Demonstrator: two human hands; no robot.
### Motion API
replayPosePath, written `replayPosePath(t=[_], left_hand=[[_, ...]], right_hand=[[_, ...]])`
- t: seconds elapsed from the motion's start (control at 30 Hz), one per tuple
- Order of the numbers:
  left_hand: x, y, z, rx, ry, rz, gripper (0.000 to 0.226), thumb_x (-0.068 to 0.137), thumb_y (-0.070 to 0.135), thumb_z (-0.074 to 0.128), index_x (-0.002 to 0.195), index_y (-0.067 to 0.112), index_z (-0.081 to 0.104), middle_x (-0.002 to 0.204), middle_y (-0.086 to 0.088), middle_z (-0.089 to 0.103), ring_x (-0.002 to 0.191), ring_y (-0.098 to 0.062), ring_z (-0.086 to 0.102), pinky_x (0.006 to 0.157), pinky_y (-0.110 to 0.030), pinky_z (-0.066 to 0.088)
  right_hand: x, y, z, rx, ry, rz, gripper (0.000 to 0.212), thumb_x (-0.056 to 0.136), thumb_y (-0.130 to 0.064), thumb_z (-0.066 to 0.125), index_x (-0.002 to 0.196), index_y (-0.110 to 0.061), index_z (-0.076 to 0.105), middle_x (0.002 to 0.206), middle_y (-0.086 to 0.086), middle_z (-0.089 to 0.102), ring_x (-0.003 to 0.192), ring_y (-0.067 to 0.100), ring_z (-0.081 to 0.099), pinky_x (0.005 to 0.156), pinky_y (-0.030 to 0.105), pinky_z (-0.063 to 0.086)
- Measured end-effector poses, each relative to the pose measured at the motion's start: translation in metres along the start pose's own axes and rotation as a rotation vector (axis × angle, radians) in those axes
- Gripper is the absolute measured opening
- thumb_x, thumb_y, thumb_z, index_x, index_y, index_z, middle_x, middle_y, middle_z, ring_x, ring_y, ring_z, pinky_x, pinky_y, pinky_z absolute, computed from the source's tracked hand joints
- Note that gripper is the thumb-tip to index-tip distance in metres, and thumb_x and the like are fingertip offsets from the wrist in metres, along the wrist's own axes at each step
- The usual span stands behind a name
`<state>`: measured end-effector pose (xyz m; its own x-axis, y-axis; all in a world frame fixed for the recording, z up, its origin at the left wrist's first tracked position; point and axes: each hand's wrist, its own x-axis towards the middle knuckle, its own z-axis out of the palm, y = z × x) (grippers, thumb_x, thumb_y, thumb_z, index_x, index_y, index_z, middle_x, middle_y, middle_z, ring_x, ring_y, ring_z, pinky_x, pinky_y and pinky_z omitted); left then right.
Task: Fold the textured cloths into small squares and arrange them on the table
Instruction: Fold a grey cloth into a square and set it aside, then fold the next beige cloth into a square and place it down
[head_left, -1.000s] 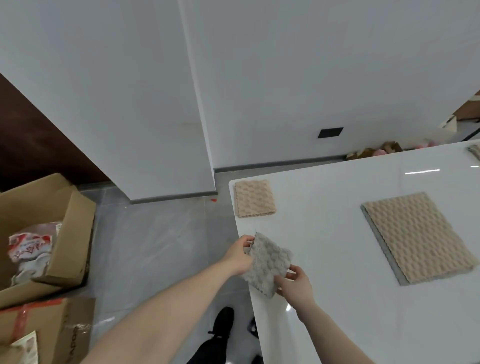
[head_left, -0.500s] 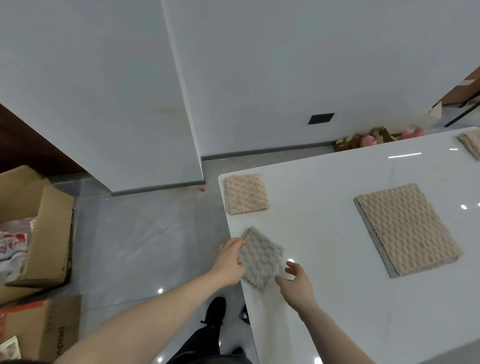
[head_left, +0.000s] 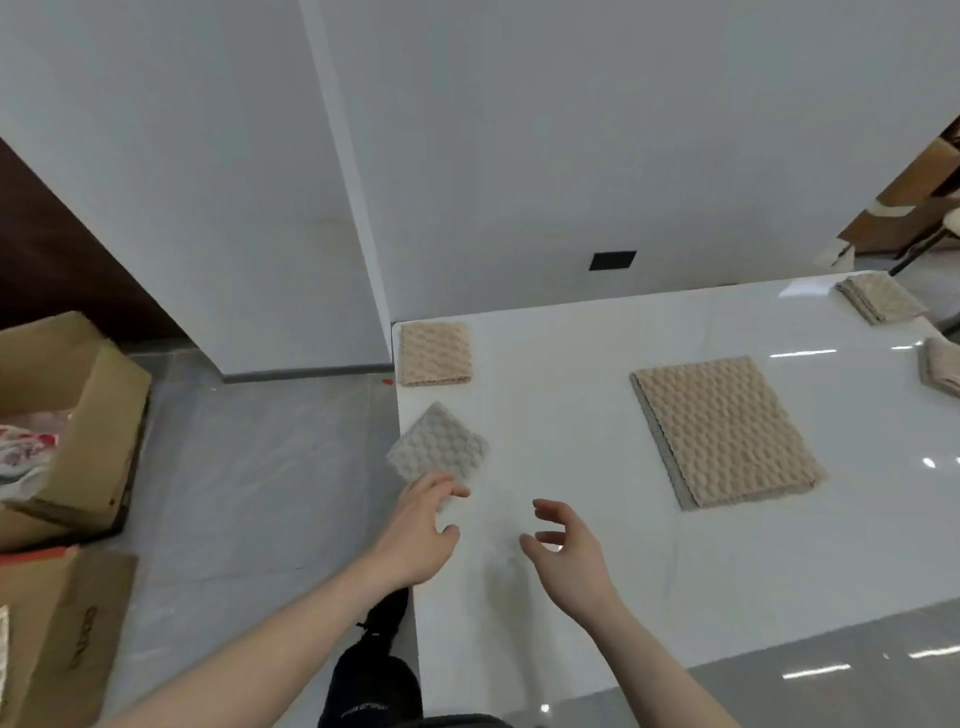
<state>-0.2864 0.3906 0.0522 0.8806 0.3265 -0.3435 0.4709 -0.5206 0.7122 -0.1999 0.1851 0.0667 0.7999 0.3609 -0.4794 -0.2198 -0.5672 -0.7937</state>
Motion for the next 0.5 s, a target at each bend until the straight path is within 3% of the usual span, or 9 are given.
replayPosePath(t=[0.13, 0.33, 0.5], left_hand=[[-0.049, 0.051, 0.049, -0.151, 0.118, -0.005, 0.044, 0.091, 0.016, 0.060, 0.129, 0.038, 0.058, 0.148, 0.021, 0.038, 0.142, -0.006, 0.032, 0.119, -0.033, 0.032], [-0.096, 0.079, 0.074, -0.085, -0.026, 0.104, 0.040, 0.091, 0.033, 0.058, 0.127, 0.049, 0.054, 0.148, 0.031, 0.033, 0.139, 0.005, 0.032, 0.116, -0.028, 0.034], [-0.095, 0.074, 0.084, -0.075, -0.010, 0.044, 0.037, 0.091, 0.028, 0.059, 0.121, 0.048, 0.057, 0.140, 0.032, 0.041, 0.132, 0.003, 0.042, 0.112, -0.029, 0.040]], right_hand=[[-0.040, 0.024, -0.046, -0.028, 0.005, -0.066, 0.042, 0.089, -0.023, 0.069, 0.128, -0.034, 0.059, 0.128, -0.024, 0.059, 0.109, -0.003, 0.060, 0.080, 0.018, 0.050], [-0.076, 0.036, -0.090, -0.038, 0.012, -0.113, 0.039, 0.091, -0.022, 0.069, 0.127, -0.034, 0.060, 0.127, -0.023, 0.059, 0.110, -0.002, 0.060, 0.081, 0.017, 0.049], [-0.085, 0.048, -0.120, -0.035, 0.052, -0.131, 0.037, 0.091, -0.021, 0.069, 0.123, -0.038, 0.061, 0.126, -0.025, 0.060, 0.111, -0.003, 0.060, 0.082, 0.019, 0.050]])
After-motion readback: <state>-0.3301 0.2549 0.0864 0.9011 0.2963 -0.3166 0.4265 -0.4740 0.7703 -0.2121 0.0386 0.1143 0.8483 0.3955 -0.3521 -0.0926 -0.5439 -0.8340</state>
